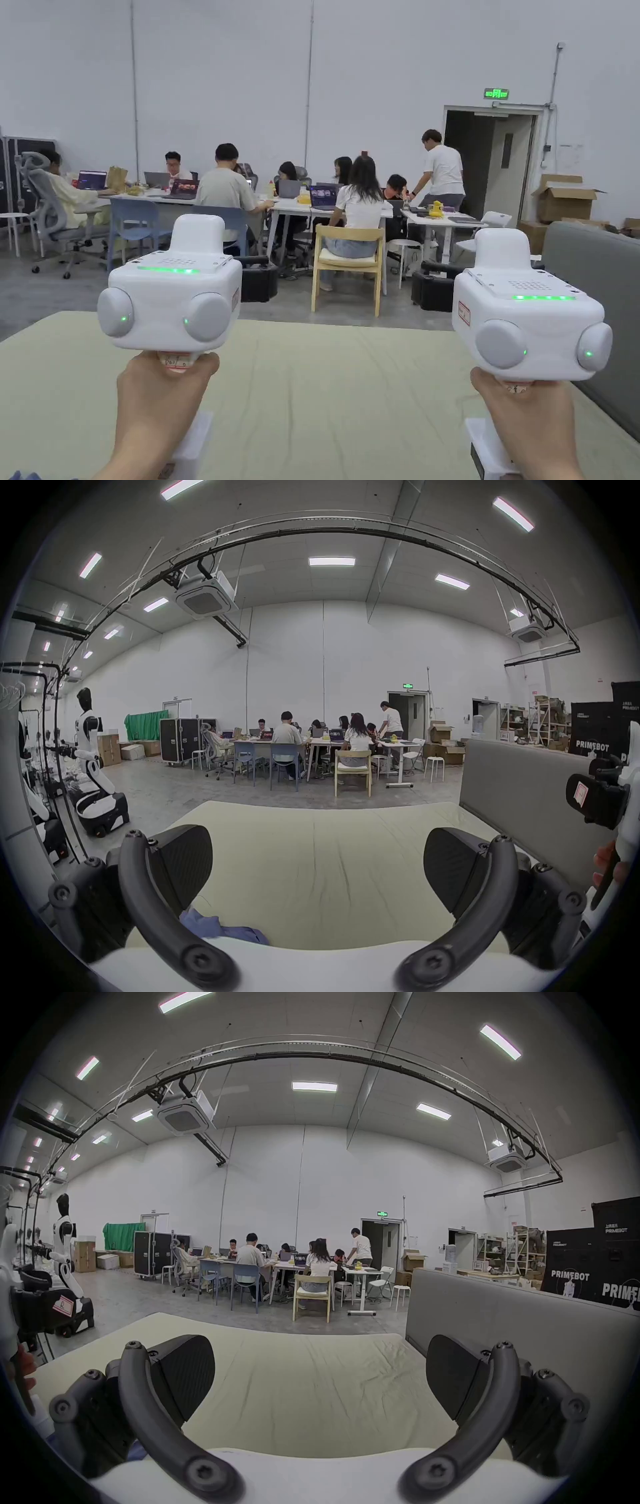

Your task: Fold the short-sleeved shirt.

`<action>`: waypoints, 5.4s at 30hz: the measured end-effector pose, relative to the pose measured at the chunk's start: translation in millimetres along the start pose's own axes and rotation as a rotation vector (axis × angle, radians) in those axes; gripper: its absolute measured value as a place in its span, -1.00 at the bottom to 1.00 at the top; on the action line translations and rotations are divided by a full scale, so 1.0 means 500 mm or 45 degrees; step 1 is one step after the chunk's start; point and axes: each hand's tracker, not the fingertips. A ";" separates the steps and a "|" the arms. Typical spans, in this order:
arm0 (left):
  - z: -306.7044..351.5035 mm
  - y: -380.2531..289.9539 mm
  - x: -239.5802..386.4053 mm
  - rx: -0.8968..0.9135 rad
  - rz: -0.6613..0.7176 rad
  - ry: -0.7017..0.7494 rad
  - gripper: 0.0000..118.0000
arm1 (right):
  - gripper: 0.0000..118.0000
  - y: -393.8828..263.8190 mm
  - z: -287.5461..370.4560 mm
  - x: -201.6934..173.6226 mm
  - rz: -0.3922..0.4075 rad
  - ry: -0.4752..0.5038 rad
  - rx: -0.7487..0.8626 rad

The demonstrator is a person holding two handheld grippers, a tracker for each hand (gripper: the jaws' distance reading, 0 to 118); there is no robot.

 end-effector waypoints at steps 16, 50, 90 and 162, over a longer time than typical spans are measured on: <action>0.015 0.007 -0.001 0.021 0.004 -0.007 1.00 | 1.00 -0.015 0.005 -0.013 -0.006 -0.024 -0.010; 0.012 -0.002 -0.030 0.012 0.092 0.000 1.00 | 1.00 -0.003 0.018 -0.033 -0.002 0.053 0.019; 0.026 0.020 -0.024 0.041 0.044 0.022 1.00 | 1.00 0.009 0.004 0.013 -0.020 0.027 0.005; 0.269 -0.187 -0.605 -0.217 -0.035 0.658 -1.00 | -0.96 -0.090 0.023 -0.654 -0.055 0.757 -0.029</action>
